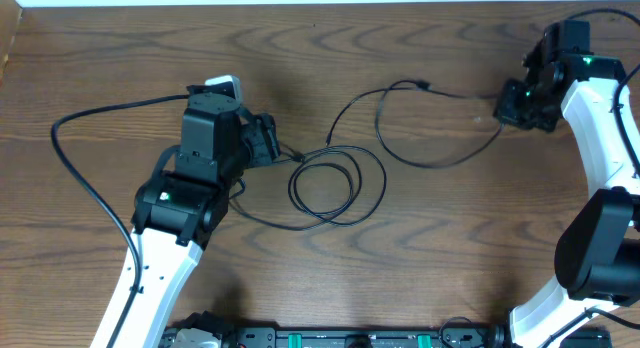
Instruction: Untangle cables
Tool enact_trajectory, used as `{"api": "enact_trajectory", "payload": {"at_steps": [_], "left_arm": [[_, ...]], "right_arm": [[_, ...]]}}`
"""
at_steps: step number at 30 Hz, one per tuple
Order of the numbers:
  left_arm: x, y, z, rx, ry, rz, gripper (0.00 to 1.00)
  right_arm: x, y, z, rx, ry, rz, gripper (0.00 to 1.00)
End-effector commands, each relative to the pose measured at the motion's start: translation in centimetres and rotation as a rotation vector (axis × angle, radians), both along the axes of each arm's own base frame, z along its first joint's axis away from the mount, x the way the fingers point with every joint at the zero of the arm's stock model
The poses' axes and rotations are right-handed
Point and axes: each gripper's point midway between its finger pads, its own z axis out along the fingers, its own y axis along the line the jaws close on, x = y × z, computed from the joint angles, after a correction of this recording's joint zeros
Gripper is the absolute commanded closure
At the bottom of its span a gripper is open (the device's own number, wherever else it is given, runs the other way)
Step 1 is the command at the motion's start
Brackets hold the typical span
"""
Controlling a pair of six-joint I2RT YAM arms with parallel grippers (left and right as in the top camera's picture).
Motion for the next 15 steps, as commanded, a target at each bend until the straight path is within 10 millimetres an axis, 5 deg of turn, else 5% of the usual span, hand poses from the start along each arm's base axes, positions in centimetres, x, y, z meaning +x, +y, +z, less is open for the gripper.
{"api": "enact_trajectory", "payload": {"at_steps": [1,8,12,15], "left_arm": [[0.2,-0.6,-0.5,-0.01,0.025,-0.026,0.27],[0.7,-2.4,-3.6,-0.047,0.133,-0.091,0.11],[1.2,-2.5,-6.0,-0.031,0.203,-0.088,0.09],[1.4,-2.6,-7.7,-0.02,0.249,-0.086,0.09]], "right_arm": [[1.7,0.1,1.0,-0.003,-0.09,0.064,0.99],[6.0,-3.0,3.1,-0.179,-0.288,0.106,0.99],[7.4,-9.5,5.6,-0.463,-0.356,-0.07,0.99],[8.4,-14.8,9.4,-0.699,-0.451,-0.205,0.99]]}}
